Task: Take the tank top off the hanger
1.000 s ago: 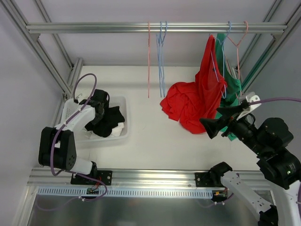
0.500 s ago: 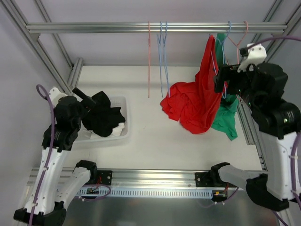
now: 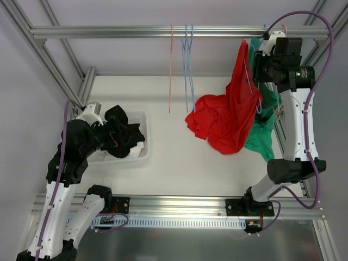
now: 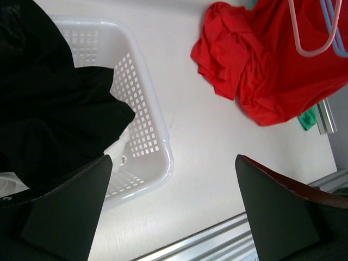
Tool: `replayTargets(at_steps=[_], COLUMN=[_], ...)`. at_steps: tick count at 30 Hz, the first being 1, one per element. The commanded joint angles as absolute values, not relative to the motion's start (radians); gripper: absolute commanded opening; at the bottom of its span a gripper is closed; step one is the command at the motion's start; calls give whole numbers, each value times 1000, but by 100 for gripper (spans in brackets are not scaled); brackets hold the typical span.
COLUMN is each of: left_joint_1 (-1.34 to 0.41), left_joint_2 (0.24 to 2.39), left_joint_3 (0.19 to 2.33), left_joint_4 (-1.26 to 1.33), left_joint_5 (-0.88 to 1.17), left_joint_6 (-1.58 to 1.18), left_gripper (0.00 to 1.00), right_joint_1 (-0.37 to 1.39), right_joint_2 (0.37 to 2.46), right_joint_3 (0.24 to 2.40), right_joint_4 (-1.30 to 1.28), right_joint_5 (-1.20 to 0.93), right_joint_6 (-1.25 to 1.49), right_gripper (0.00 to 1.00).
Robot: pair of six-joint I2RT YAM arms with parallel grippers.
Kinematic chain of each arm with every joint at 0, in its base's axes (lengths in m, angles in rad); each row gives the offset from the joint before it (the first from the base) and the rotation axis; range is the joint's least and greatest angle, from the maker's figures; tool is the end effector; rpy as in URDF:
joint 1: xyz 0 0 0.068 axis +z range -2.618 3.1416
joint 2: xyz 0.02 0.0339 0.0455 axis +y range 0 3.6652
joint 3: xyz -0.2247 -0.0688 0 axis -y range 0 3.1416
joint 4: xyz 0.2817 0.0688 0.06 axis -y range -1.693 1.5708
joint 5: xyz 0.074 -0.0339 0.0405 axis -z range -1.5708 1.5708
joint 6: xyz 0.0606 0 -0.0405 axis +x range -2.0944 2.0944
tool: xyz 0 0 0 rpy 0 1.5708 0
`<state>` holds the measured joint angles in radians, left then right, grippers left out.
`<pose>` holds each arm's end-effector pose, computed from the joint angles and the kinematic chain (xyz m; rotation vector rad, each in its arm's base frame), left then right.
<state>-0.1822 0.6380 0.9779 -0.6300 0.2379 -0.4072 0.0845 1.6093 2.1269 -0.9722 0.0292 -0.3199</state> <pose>0.2063 -0.0525 0.3598 -0.0450 1.8996 -0.6260 0.3635 0.0290 0.4705 -0.3895 1.9920 -0.1782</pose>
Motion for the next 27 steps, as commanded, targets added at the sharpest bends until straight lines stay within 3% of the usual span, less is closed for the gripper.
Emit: replayTargets(at_steps=[1, 2, 3, 5, 19, 27], left_joint_1=[-181, -181, -179, -181, -192, -213], left_joint_2=[601, 601, 601, 606, 647, 646], left_joint_3=[936, 928, 916, 908, 977, 1072], left_joint_4=[-629, -630, -630, -630, -626, -595], left_joint_5=[307, 314, 321, 334, 479, 634], left_joint_6=[-338, -334, -334, -331, -299, -314], left_gripper=[99, 98, 99, 99, 99, 99], right_joint_1=[80, 78, 78, 83, 141, 141], right_joint_2=[1606, 1606, 1606, 1605, 1471, 1341], right_joint_3=[2194, 2194, 2194, 2192, 2120, 2001], right_joint_4=[-960, -954, -945, -936, -749, -804], right_joint_5=[-60, -61, -61, -61, -118, -242], right_joint_6=[-308, -296, -287, -267, -166, -164], right_gripper=[34, 32, 18, 0, 0, 0])
